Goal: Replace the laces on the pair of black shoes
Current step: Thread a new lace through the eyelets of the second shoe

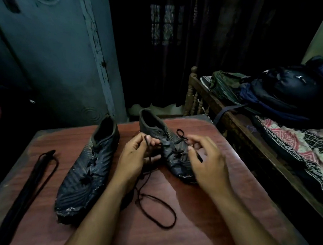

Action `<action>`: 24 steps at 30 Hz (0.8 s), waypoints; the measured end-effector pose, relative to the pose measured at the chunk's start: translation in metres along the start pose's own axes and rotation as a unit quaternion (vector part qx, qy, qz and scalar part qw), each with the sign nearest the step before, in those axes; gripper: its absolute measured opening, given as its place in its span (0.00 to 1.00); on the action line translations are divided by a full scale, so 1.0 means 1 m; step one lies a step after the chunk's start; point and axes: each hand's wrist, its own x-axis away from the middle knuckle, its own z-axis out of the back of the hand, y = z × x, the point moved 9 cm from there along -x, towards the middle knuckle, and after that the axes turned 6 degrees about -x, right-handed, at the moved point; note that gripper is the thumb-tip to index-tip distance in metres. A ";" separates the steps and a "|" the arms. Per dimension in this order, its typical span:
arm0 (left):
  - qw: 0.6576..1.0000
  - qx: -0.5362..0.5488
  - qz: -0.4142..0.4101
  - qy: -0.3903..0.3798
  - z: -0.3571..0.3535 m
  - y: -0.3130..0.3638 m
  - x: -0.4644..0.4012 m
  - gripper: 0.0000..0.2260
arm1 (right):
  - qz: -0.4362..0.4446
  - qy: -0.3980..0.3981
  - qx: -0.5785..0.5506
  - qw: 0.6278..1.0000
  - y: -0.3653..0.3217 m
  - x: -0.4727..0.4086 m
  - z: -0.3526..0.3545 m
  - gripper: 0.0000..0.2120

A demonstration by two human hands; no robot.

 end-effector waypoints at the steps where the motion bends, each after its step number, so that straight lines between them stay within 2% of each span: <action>1: 1.000 0.024 0.009 0.001 0.000 0.001 0.000 0.14 | -0.038 -0.031 0.009 0.999 0.015 -0.010 -0.003 0.15; 4: 0.996 0.086 0.034 0.015 0.000 0.001 0.001 0.15 | -0.089 -0.192 0.044 0.976 0.044 -0.026 -0.033 0.23; 6: 0.992 0.112 0.041 0.030 0.002 0.001 0.000 0.15 | -0.093 -0.279 0.053 0.954 0.049 -0.030 -0.053 0.21; 7: 0.991 0.122 0.042 0.038 0.003 0.001 0.000 0.15 | -0.098 -0.298 0.061 0.948 0.051 -0.033 -0.058 0.19; 12: 0.982 0.154 0.036 0.099 0.022 0.003 -0.003 0.15 | -0.106 -0.260 0.093 0.955 0.051 -0.042 -0.053 0.05; 15: 0.975 0.176 0.032 0.130 0.030 0.004 -0.005 0.16 | -0.095 -0.257 0.064 0.960 0.044 -0.040 -0.044 0.06; 19: 0.971 0.182 0.040 0.151 0.031 0.002 -0.003 0.17 | -0.118 -0.248 -0.032 0.961 0.042 -0.036 -0.028 0.07; 24: 0.984 0.117 0.063 0.121 0.028 0.001 -0.003 0.16 | -0.115 -0.226 -0.011 0.967 0.050 -0.027 -0.022 0.06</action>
